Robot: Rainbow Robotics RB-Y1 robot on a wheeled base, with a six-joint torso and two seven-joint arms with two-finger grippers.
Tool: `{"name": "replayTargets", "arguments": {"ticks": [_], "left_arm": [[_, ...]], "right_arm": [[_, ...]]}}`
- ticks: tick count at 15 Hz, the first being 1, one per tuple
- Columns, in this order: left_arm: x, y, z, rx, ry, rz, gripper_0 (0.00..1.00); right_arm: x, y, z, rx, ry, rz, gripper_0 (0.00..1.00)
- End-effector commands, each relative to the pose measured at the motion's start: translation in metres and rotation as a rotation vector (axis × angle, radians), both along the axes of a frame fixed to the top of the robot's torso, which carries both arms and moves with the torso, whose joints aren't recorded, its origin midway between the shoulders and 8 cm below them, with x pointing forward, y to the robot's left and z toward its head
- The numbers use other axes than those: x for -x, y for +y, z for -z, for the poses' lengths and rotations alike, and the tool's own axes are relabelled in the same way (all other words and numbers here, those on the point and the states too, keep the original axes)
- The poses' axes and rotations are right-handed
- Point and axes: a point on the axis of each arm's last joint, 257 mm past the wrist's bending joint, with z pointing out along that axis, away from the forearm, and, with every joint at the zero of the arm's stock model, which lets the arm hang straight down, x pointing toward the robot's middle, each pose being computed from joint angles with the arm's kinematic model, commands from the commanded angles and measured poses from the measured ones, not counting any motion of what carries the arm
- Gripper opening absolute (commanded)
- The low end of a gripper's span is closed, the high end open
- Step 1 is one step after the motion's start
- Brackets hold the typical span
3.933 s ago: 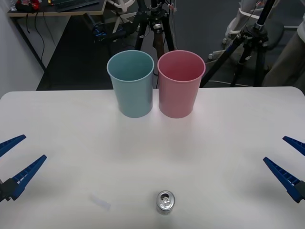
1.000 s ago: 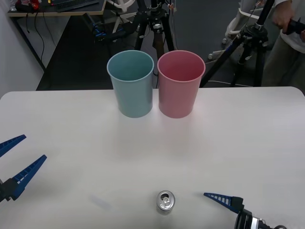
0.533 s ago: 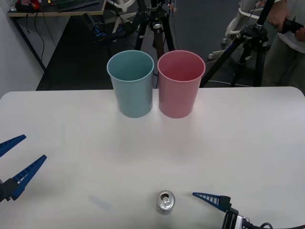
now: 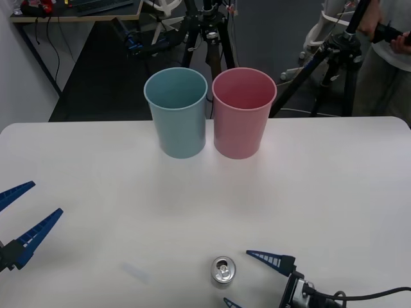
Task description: Grasp the object on the table and drop it into the matching bin: aluminum can to the light blue bin, PET bottle to the pink bin.
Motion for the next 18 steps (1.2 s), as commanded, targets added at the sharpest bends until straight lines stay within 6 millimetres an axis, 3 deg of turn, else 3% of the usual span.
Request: {"name": "replayTargets", "arguments": {"ticks": [1,10,18], "left_arm": [[0.000,0.000,0.000,0.000,0.000,0.000,1.00],[0.000,0.000,0.000,0.000,0.000,0.000,1.00],[0.000,0.000,0.000,0.000,0.000,0.000,1.00]], "right_arm": [[-0.002,0.013,0.001,-0.003,0.004,0.000,1.00],[-0.009,0.045,0.004,0.008,-0.004,0.000,1.00],[-0.019,0.058,0.004,0.040,-0.042,0.008,1.00]]}}
